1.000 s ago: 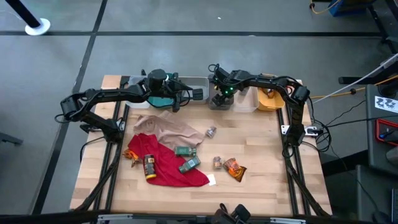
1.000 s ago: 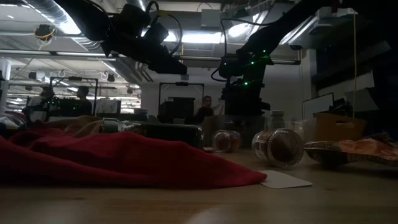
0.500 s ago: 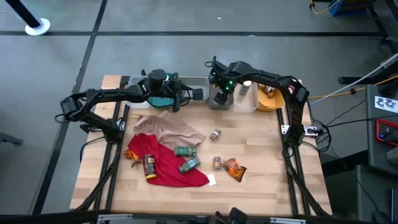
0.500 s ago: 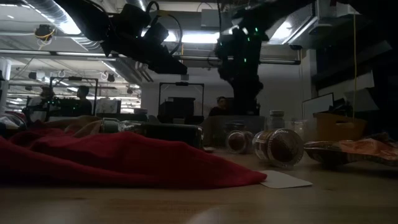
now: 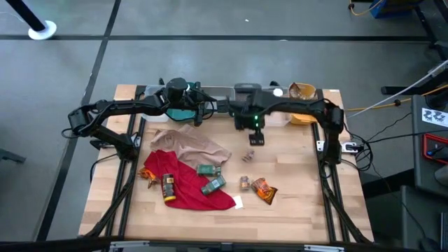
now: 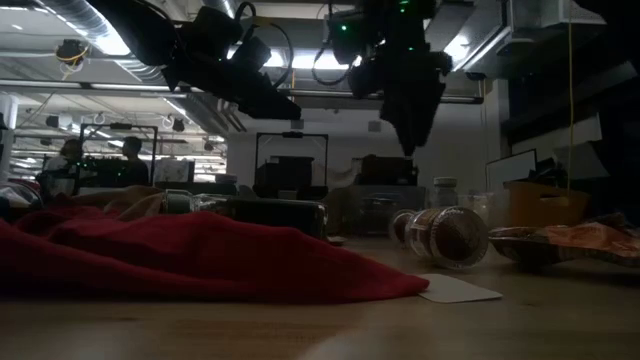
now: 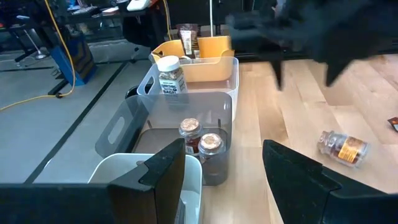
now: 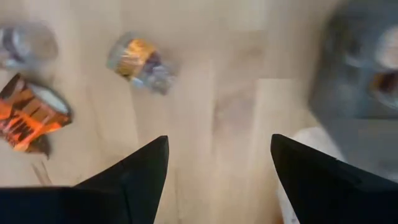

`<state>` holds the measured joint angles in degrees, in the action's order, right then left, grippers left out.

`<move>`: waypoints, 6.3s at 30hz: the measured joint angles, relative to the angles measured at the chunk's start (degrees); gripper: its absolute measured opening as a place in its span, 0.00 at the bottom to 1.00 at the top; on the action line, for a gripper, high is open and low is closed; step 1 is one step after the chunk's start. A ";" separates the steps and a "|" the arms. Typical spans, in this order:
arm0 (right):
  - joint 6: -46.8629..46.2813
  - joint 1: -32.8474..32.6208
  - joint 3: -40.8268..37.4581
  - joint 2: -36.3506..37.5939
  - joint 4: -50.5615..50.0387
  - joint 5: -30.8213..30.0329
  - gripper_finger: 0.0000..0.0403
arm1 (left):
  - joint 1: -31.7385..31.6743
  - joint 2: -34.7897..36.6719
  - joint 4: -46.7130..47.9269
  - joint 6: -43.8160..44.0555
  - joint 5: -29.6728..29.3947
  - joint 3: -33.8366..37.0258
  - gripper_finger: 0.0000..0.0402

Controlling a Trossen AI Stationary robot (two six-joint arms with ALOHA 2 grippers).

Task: Sort spices by type
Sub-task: Put the brown seasoning bottle into the black bin

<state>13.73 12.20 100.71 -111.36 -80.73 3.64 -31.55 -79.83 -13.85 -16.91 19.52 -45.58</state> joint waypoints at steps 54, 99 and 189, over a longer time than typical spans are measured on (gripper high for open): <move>16.88 -3.43 -30.55 -0.03 48.55 9.92 0.70 | 0.07 0.00 -0.02 6.01 -0.01 0.00 0.49; -12.62 -3.56 -20.25 -0.35 -1.95 -5.14 0.48 | 7.32 -0.02 -0.07 7.91 -0.01 0.00 0.49; -33.01 -3.60 -49.74 29.63 14.05 -1.22 0.59 | 6.75 -0.02 -0.09 6.40 -0.05 -0.02 0.49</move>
<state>-19.28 8.60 50.98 -81.73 -66.68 2.42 -24.80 -79.85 -13.93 -10.50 19.46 -45.60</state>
